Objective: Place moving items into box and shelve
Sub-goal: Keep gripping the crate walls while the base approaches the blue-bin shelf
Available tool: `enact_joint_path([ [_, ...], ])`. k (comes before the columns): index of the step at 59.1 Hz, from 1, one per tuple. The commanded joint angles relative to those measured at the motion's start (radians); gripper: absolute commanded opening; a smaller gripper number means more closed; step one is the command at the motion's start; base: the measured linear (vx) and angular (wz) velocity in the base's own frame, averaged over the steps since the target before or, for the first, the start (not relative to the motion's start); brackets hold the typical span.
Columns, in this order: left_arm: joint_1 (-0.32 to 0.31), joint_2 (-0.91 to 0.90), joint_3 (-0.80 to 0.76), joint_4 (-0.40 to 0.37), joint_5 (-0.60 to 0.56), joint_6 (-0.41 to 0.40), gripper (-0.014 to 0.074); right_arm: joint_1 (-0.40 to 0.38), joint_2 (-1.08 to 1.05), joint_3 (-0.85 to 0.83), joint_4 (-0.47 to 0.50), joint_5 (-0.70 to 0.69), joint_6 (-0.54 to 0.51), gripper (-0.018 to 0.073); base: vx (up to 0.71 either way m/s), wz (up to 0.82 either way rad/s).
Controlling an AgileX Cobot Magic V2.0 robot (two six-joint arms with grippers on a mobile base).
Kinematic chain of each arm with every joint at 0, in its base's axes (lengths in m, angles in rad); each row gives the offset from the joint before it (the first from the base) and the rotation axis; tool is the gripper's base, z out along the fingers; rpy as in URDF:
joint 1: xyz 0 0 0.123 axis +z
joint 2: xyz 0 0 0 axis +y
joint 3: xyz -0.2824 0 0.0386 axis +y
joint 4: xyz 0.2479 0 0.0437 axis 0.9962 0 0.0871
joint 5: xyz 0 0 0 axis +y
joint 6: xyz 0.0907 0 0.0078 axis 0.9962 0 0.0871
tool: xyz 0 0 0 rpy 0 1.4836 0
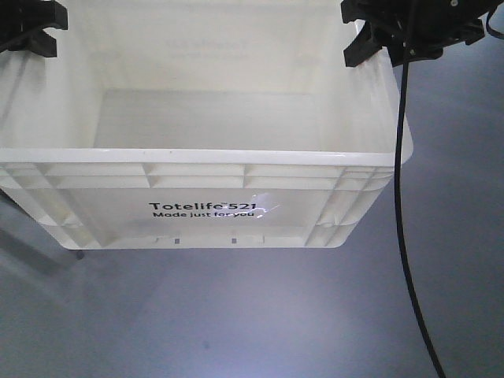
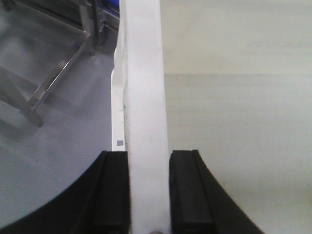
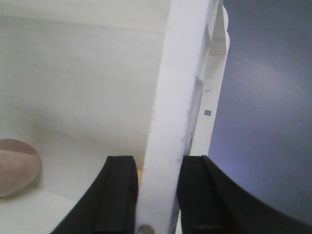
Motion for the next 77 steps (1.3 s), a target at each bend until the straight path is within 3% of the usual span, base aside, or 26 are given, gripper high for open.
enact_joint_path([
  [1, -0.029, -0.044, -0.045, -0.173, -0.146, -0.012, -0.0016, 0.025, -0.059, -0.040, 0.258, -0.097, -0.024, -0.0011, 0.34, -0.51],
  [77, -0.029, -0.044, -0.045, -0.148, -0.146, -0.012, -0.0016, 0.025, -0.058, -0.040, 0.261, -0.095, -0.024, -0.0011, 0.32, -0.43],
])
